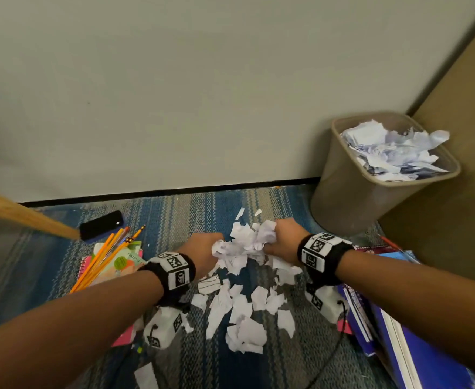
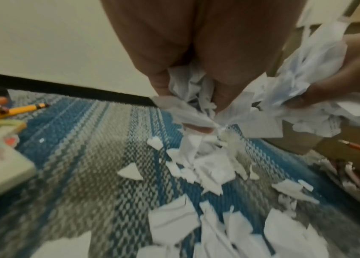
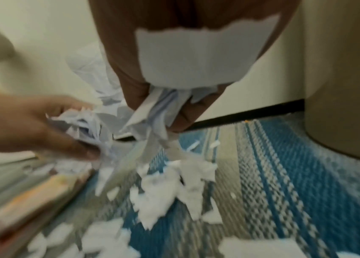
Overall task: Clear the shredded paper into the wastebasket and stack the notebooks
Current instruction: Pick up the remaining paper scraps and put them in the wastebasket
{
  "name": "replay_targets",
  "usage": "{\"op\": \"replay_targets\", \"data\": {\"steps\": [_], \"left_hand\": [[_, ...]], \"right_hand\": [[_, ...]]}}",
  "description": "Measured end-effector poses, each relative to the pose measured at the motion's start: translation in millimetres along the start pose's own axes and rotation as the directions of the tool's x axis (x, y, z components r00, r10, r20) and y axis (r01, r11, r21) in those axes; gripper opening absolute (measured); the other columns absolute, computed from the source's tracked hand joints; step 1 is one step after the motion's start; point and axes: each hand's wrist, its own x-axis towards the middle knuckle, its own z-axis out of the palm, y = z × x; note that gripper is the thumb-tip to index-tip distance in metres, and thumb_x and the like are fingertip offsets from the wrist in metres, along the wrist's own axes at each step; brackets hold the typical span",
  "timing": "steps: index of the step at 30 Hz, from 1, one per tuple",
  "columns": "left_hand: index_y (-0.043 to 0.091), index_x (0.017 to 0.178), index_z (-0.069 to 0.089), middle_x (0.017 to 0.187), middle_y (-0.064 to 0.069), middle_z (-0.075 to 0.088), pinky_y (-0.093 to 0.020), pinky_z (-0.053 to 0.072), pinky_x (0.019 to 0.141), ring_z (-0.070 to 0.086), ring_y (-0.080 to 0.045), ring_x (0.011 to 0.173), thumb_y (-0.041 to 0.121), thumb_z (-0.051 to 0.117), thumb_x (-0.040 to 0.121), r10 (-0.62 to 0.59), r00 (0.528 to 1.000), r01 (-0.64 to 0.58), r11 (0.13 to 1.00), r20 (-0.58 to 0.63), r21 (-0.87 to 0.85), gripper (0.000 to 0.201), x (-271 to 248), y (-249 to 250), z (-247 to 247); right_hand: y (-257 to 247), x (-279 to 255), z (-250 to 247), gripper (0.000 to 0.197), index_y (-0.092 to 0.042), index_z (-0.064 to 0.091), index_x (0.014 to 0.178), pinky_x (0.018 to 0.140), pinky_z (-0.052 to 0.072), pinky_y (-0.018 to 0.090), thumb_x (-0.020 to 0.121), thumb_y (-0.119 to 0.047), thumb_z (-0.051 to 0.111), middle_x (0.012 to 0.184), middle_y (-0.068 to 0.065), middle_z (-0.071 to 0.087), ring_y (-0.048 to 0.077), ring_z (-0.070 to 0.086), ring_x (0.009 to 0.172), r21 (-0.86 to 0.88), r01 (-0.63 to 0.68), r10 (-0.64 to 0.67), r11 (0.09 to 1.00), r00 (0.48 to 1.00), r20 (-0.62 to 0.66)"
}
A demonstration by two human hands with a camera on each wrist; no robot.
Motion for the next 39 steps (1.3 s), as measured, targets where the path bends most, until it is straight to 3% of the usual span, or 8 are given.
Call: {"op": "replay_targets", "data": {"steps": [4,9,13,18,25,29,34,39], "left_hand": [[0.016,0.086,0.058,0.089,-0.004,0.066,-0.031,0.046,0.072,0.062,-0.023,0.086,0.021,0.05,0.094,0.035,0.999,-0.034,0.998,-0.028,0.053,0.012,-1.1,7.4,-34.5],[0.021,0.079,0.056,0.078,0.004,0.064,-0.029,0.045,0.068,0.06,-0.016,0.075,0.027,0.054,0.094,0.131,0.987,-0.129,0.991,-0.092,0.023,0.016,4.3,49.0,-85.0],[0.026,0.078,0.057,0.075,0.007,0.066,-0.026,0.047,0.062,0.061,-0.013,0.071,0.019,0.052,0.09,0.186,0.964,-0.194,0.981,-0.192,-0.022,0.015,26.6,101.8,-127.3],[0.022,0.076,0.052,0.082,0.003,0.063,-0.031,0.042,0.068,0.059,-0.024,0.08,0.017,0.054,0.085,0.285,0.913,-0.268,0.958,-0.291,0.1,0.011,74.0,187.0,-166.7],[0.016,0.095,0.057,0.102,-0.009,0.065,-0.028,0.036,0.071,0.06,-0.034,0.097,0.016,0.05,0.09,0.34,0.874,-0.28,0.936,-0.348,0.212,0.009,139.8,293.2,-167.1],[0.013,0.113,0.058,0.115,-0.013,0.063,-0.031,0.045,0.077,0.059,-0.033,0.106,0.009,0.053,0.088,0.278,0.945,-0.21,0.92,-0.174,0.33,0.025,171.5,317.1,-130.1],[0.01,0.12,0.057,0.117,-0.015,0.062,-0.038,0.052,0.085,0.063,-0.034,0.103,0.014,0.059,0.088,0.227,0.972,-0.16,0.836,-0.065,0.525,0.032,199.1,332.1,-96.2],[0.013,0.137,0.034,0.133,-0.018,0.04,-0.045,0.034,0.102,0.044,-0.035,0.124,0.056,0.068,0.073,0.106,0.994,-0.105,0.707,0.042,0.699,0.085,207.8,328.5,-55.9]], "right_hand": [[-11.5,-22.6,-57.0,0.013,-0.021,0.062,0.08,0.054,0.042,0.019,0.079,-0.026,0.073,0.079,-0.003,0.063,0.011,0.058,0.066,0.17,0.009,0.013,0.985,0.991,-0.131],[1.9,-46.3,-141.1,0.021,-0.019,0.067,0.096,0.07,0.057,0.032,0.078,-0.027,0.075,0.087,-0.003,0.073,0.012,0.069,0.076,0.449,0.086,0.093,0.889,0.928,-0.361],[42.8,-47.3,-206.5,0.032,-0.017,0.063,0.107,0.055,0.058,0.037,0.08,-0.031,0.072,0.088,0.006,0.073,0.02,0.069,0.065,0.623,0.144,0.303,0.769,0.775,-0.554],[108.1,-29.4,-237.8,0.03,-0.005,0.066,0.106,0.076,0.054,0.035,0.085,-0.027,0.064,0.101,0.015,0.069,0.034,0.065,0.091,0.5,-0.159,0.495,0.851,0.56,-0.664],[145.0,3.0,-207.2,0.062,-0.016,0.046,0.14,0.109,0.032,0.041,0.087,-0.046,0.057,0.146,0.011,0.044,0.032,0.04,0.135,-0.121,-0.497,0.432,0.859,0.832,-0.346],[140.5,5.5,-195.3,0.061,-0.008,0.037,0.145,0.113,0.027,0.041,0.093,-0.035,0.055,0.15,0.015,0.039,0.031,0.037,0.138,-0.203,-0.499,0.423,0.842,0.846,-0.326],[155.7,28.2,-180.9,0.068,-0.03,0.05,0.136,0.107,0.034,0.056,0.074,-0.057,0.065,0.143,0.005,0.049,0.03,0.045,0.129,-0.325,-0.428,0.339,0.844,0.893,-0.297],[151.8,15.6,-190.9,0.055,-0.017,0.049,0.136,0.105,0.042,0.047,0.086,-0.035,0.063,0.138,0.012,0.053,0.033,0.049,0.126,-0.243,-0.452,0.424,0.858,0.891,-0.161]]}}
